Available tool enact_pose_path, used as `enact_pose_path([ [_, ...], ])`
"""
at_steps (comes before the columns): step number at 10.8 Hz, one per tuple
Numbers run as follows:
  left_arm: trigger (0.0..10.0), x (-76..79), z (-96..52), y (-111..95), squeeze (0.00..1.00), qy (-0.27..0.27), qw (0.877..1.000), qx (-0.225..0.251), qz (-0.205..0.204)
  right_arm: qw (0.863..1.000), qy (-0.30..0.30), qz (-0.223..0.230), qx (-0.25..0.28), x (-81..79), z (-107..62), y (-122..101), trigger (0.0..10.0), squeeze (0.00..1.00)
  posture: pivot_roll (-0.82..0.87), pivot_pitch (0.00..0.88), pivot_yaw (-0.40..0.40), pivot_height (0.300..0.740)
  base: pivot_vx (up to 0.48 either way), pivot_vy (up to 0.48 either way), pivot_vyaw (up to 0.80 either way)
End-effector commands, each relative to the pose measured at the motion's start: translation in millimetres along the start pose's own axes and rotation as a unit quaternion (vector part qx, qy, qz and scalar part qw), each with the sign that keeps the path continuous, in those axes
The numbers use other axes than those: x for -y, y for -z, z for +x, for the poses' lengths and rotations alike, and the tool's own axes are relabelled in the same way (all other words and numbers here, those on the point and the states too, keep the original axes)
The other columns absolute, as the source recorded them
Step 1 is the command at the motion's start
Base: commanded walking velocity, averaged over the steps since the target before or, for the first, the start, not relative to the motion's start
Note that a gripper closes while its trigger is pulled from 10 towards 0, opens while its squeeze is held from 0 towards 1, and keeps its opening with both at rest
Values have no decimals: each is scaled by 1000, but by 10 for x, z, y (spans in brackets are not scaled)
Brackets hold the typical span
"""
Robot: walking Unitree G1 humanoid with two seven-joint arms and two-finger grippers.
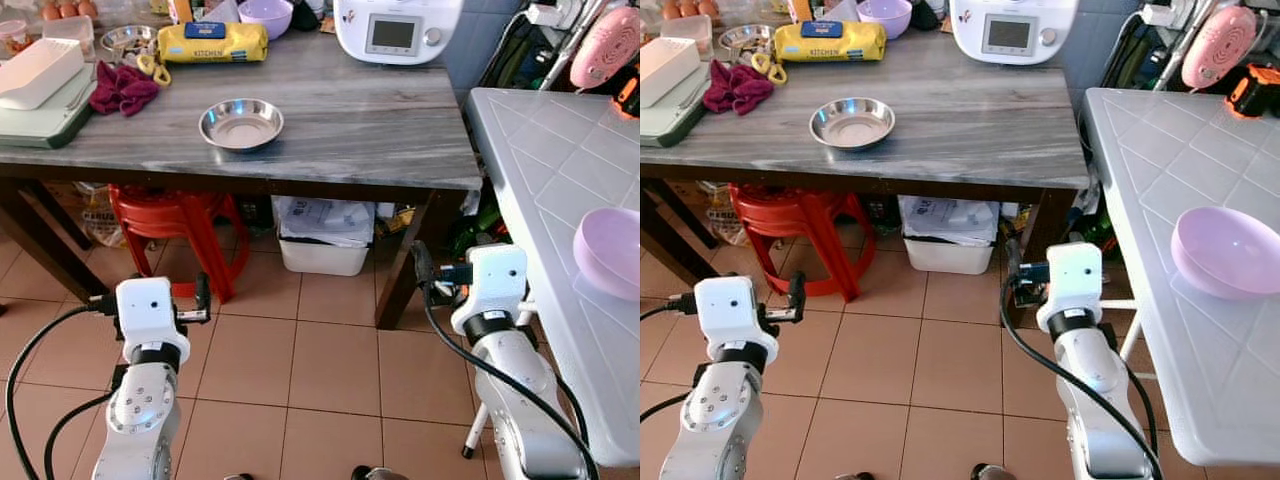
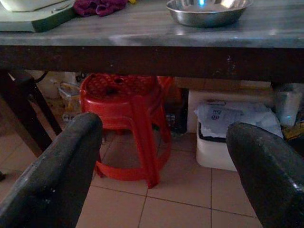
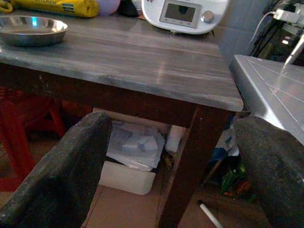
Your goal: Setting the table
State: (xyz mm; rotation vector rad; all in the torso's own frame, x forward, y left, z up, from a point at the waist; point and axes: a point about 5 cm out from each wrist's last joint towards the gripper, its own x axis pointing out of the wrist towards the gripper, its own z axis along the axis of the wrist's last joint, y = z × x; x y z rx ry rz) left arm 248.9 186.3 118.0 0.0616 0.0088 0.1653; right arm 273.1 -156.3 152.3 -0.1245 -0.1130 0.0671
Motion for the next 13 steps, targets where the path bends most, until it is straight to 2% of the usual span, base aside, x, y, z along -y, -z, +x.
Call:
enact_pose_path([
  [1, 10000, -13, -19, 21, 0, 0, 1000, -8, 9, 1000, 5, 0, -8, 16, -20, 28, 10000, 0, -86, 183, 9, 740, 0, 0, 0],
  [3, 10000, -22, -20, 13, 0, -1, 1000, -9, 10, 1000, 7, 2, -8, 13, -21, 23, 10000, 0, -85, 185, 11, 740, 0, 0, 0],
  [10, 10000, -31, -12, 19, 0, -4, 1000, -14, 13, 1000, 10, 4, -9, 20, -20, 30, 10000, 0, -87, 189, 15, 740, -319, 0, 0],
  [13, 10000, -27, -26, -12, 0, 24, 1000, 2, 5, 1000, 12, 4, -9, 25, -25, 30, 10000, 0, -88, 189, 15, 740, 0, 0, 0],
])
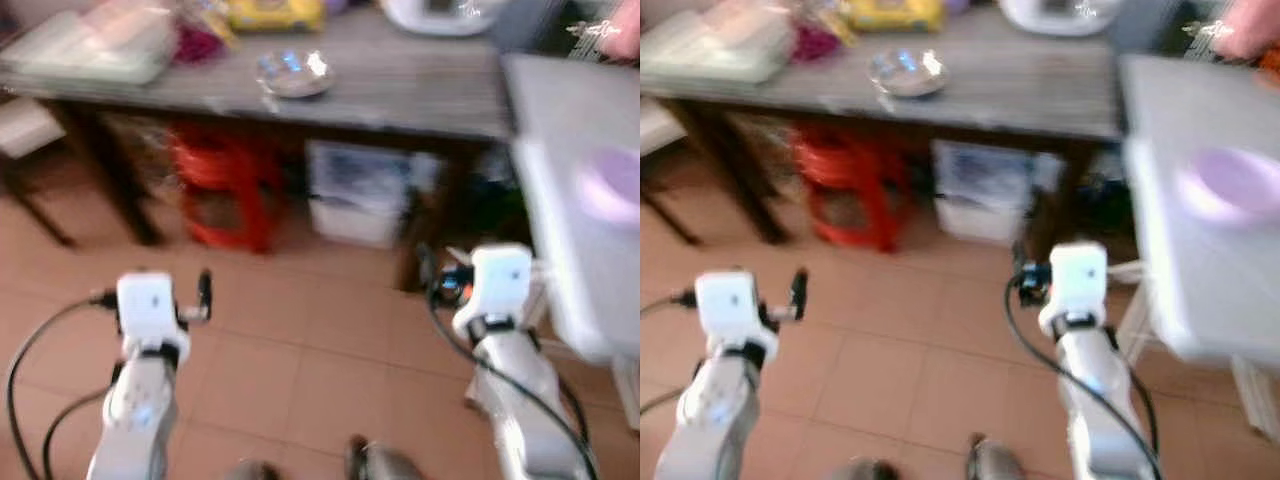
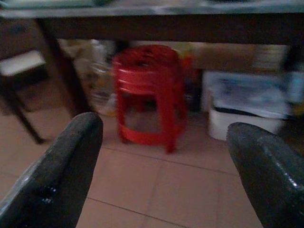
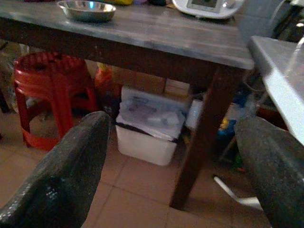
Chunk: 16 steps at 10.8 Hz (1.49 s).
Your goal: Setting the table
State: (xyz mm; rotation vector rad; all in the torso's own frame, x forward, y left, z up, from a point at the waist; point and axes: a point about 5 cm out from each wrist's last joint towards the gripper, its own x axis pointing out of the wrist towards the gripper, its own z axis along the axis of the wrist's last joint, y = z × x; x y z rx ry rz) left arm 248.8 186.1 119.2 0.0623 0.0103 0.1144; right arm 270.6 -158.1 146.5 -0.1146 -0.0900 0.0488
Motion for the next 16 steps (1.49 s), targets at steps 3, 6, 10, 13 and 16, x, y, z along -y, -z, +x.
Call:
enact_pose_path([
  [3, 10000, -5, -36, -43, 0, 9, 1000, 11, -1, 1000, 14, -8, 17, 67, 19, -90, 10000, 0, -85, 192, 13, 740, 0, 0, 0],
  [6, 10000, 31, -18, -114, 0, 23, 999, 22, -14, 999, 14, -23, 33, 87, 24, -161, 10000, 0, -87, 190, 12, 740, 0, -215, 0],
  [10, 10000, 16, -14, -95, 0, 24, 999, 18, -16, 999, 15, -24, 38, 69, 52, -181, 10000, 0, -86, 185, 16, 740, 0, -480, 0],
  [13, 10000, 30, -14, -104, 0, 28, 999, 19, -17, 999, 19, -26, 38, 91, 41, -185, 10000, 0, -88, 189, 16, 740, 0, -480, -323],
  [16, 10000, 32, -22, -102, 0, 28, 999, 18, -17, 999, 18, -26, 40, 82, 44, -190, 10000, 0, -87, 189, 15, 740, 0, -480, -167],
])
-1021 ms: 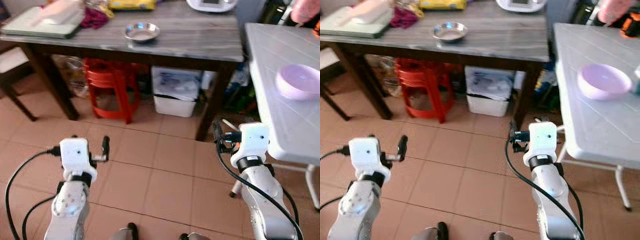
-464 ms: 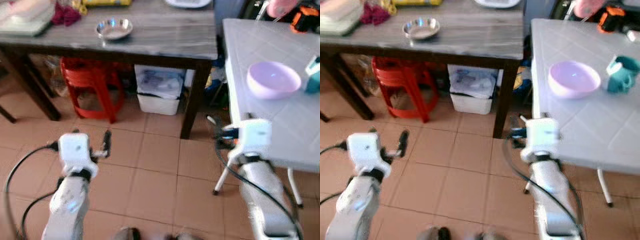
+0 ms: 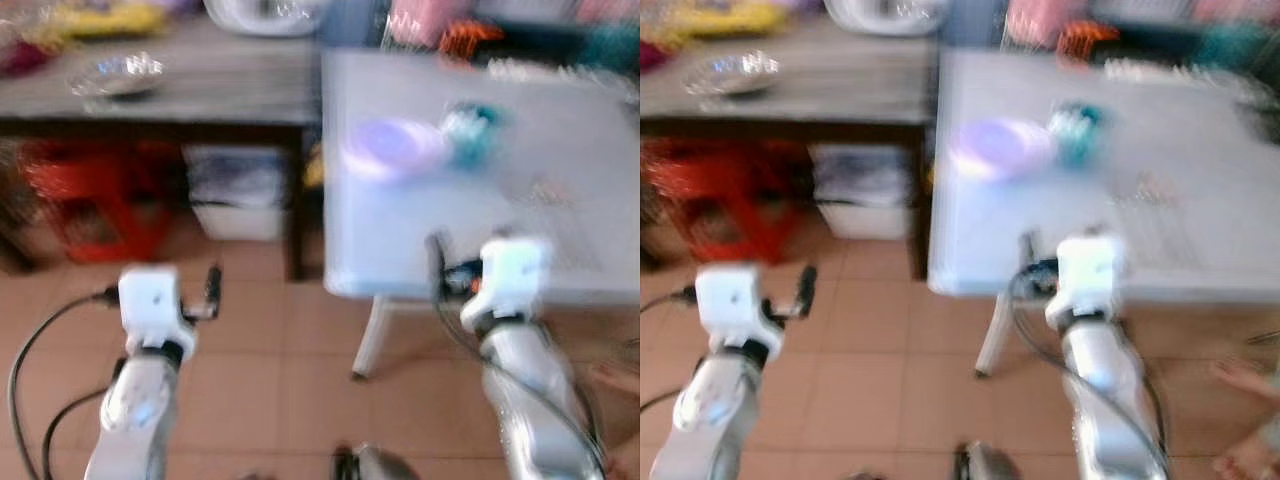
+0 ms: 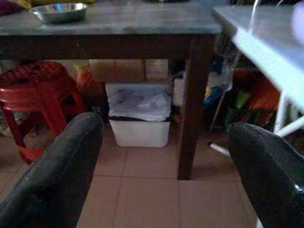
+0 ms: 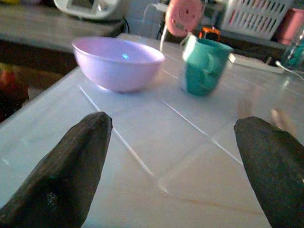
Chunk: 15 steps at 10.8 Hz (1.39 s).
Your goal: Setting the table
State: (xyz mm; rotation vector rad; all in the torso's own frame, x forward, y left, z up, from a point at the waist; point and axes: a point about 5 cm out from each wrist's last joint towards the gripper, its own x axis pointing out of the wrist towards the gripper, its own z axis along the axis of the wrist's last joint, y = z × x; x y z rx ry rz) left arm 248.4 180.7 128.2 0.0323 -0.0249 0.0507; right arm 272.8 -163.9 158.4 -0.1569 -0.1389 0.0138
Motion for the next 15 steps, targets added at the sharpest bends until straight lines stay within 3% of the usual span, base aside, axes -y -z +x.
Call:
enact_pose_path([
  [1, 10000, -9, -16, -4, 0, -4, 1000, 0, 1, 1000, 0, -3, 17, 10, 18, -80, 10000, 0, -87, 189, 15, 740, 0, -292, 0],
  [9, 10000, 69, -20, -46, 0, 26, 999, 16, -27, 1000, -2, -18, 22, 17, 8, -95, 10000, 0, -94, 195, 16, 740, 0, 0, 0],
  [15, 10000, 105, -24, -40, 0, 44, 998, 14, -34, 1000, 4, -16, 17, 33, 4, -65, 10000, 0, -92, 192, 16, 740, 265, 0, 135],
])
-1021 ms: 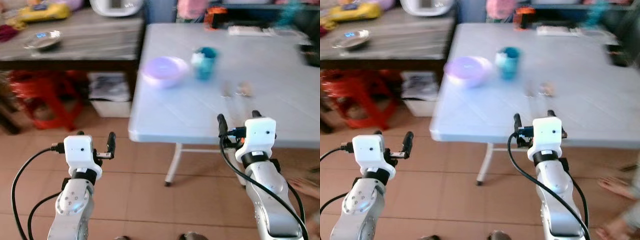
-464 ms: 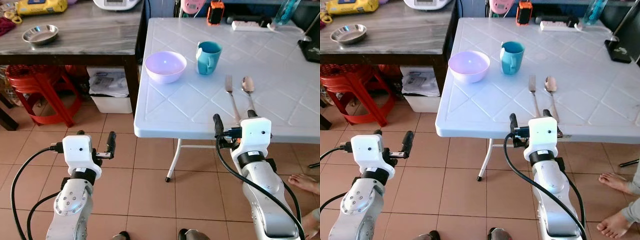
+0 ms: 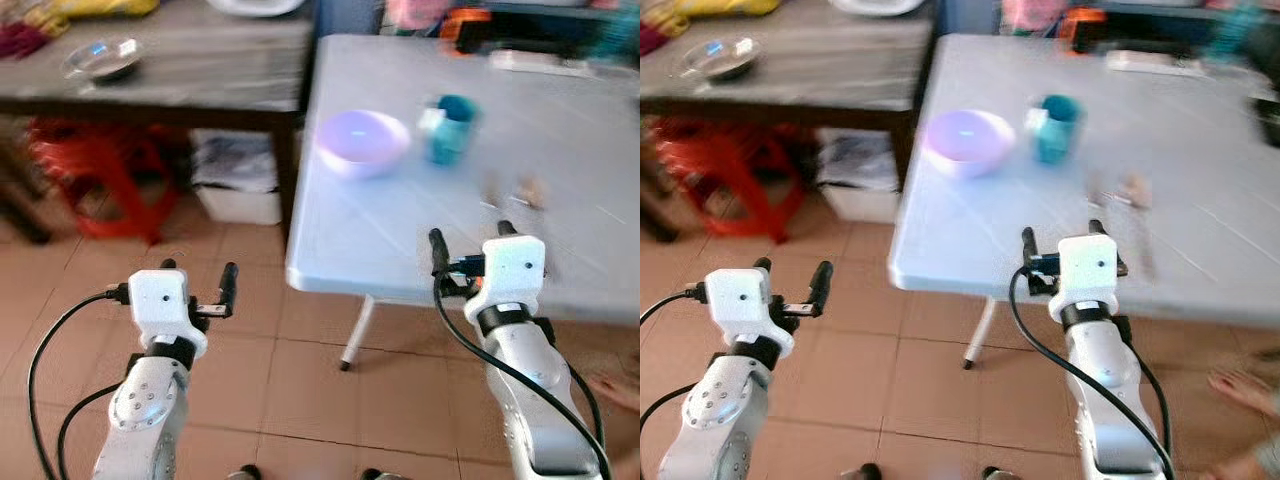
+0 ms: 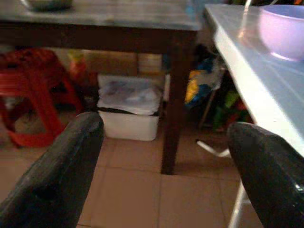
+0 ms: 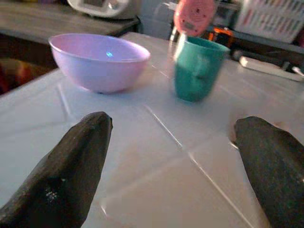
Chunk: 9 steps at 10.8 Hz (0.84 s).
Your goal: Setting the table
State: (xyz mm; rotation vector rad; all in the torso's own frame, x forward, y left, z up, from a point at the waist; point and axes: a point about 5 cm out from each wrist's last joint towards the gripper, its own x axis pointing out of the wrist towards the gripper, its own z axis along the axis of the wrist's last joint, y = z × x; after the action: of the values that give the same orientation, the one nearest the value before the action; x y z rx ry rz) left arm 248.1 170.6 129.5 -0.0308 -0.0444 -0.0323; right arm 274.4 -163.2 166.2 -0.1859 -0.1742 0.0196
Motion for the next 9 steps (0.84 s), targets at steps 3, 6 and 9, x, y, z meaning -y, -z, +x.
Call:
enact_pose_path([
  [3, 10000, 5, -8, -26, 0, 6, 1000, 5, -2, 1000, 8, -2, -1, 27, -17, 10, 10000, 0, -93, 192, 15, 740, 275, 0, 0],
  [6, 10000, 8, 1, -30, 0, 11, 1000, 6, -1, 1000, 7, -2, 2, 27, -2, -2, 10000, 0, -92, 190, 15, 740, 286, 0, 0],
  [9, 10000, 7, 2, -28, 0, 13, 1000, 6, 0, 1000, 2, -4, 4, 4, 2, -3, 10000, 0, -91, 187, 14, 740, 296, 0, 0],
])
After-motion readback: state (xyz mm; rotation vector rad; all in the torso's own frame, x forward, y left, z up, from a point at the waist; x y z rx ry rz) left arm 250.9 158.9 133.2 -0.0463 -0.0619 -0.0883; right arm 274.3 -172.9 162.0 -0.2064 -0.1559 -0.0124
